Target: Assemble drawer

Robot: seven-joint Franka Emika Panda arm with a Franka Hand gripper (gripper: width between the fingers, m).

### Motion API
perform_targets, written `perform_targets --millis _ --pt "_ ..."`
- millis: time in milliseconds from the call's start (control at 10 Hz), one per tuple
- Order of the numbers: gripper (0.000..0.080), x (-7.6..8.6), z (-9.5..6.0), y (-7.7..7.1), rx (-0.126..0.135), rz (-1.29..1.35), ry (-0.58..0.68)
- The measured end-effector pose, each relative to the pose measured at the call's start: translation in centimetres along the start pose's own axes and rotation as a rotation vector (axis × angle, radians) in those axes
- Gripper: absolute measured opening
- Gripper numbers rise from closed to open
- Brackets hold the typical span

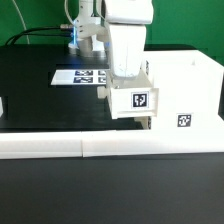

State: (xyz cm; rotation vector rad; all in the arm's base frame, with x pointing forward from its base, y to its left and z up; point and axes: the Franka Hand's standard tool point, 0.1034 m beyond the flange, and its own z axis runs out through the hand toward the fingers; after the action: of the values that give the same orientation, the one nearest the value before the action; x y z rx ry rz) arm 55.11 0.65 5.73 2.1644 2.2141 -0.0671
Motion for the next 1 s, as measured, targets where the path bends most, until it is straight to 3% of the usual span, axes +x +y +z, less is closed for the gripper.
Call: perform_targets --millis 100,200,300,500,700,900,1000 --pt "0.0358 0.0 -0.4 0.1 -0.004 0.001 -0.001" --pt "0.0541 -0.1 -0.8 0.2 -0.004 0.004 -0.003" --pt "0.0619 -0.2 -1.2 0.3 0.003 0.005 -0.006" --pt "0.0644 -0.6 -2.6 0.4 0.010 0.009 -0.013" --pt "0.0649 -2.1 -3.8 0.5 0.010 -0.001 -0.022" --pt "0.0649 -4.6 -3.7 0.3 0.015 -0.018 -0.026" --pt "0.0649 -4.6 -3.6 0.3 0.015 -0.014 -0.023"
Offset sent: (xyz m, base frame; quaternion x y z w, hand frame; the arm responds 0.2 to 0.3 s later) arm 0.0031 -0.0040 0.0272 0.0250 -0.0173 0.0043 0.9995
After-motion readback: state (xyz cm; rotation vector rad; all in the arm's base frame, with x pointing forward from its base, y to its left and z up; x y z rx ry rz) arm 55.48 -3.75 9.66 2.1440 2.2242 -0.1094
